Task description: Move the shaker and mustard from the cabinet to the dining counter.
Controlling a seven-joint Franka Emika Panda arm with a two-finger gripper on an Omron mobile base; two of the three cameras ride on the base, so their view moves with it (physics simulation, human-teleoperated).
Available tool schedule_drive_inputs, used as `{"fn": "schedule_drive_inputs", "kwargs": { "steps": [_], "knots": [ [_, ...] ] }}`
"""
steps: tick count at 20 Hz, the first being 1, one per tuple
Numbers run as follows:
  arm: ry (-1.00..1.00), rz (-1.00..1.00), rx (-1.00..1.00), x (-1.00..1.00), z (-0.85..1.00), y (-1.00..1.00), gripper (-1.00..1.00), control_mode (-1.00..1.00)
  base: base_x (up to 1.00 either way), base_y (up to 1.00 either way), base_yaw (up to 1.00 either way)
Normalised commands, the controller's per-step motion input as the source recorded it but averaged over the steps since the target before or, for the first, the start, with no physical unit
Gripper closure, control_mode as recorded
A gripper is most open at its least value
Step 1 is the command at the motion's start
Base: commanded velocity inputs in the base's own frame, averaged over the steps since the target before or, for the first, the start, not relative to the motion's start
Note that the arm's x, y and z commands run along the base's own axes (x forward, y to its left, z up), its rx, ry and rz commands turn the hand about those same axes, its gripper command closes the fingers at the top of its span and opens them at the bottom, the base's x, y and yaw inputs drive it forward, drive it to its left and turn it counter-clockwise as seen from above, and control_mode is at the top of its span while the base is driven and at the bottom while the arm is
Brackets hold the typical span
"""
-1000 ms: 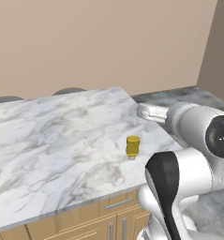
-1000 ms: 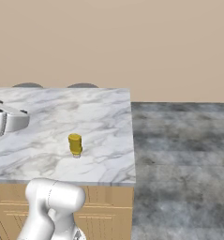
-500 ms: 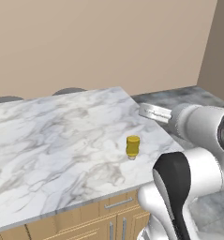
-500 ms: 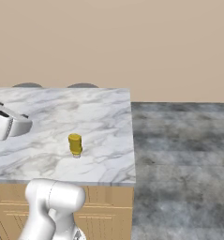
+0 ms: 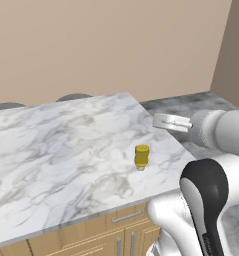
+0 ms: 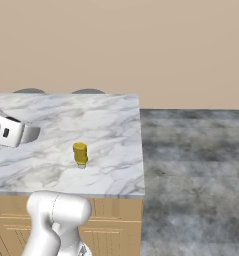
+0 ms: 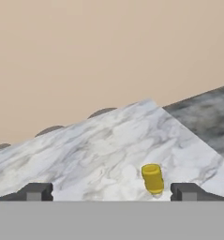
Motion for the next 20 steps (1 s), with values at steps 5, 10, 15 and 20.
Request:
{"fn": "schedule_drive_inputs", "kwargs": {
  "steps": [5, 10, 15, 20],
  "knots": [
    [0.0, 0.03, 0.0, 0.0, -0.21, 0.0, -1.0, -1.0, 0.0, 0.0, 0.0],
    [0.0, 0.0, 0.0, 0.0, -0.14, 0.0, -1.0, -1.0, 0.0, 0.0, 0.0],
    [0.0, 0.0, 0.0, 0.0, -0.02, 0.0, -1.0, 1.0, 0.0, 0.0, 0.0],
    [0.0, 0.0, 0.0, 0.0, 0.0, 0.0, -1.0, 1.0, -0.19, -0.07, -0.05]
  ]
}}
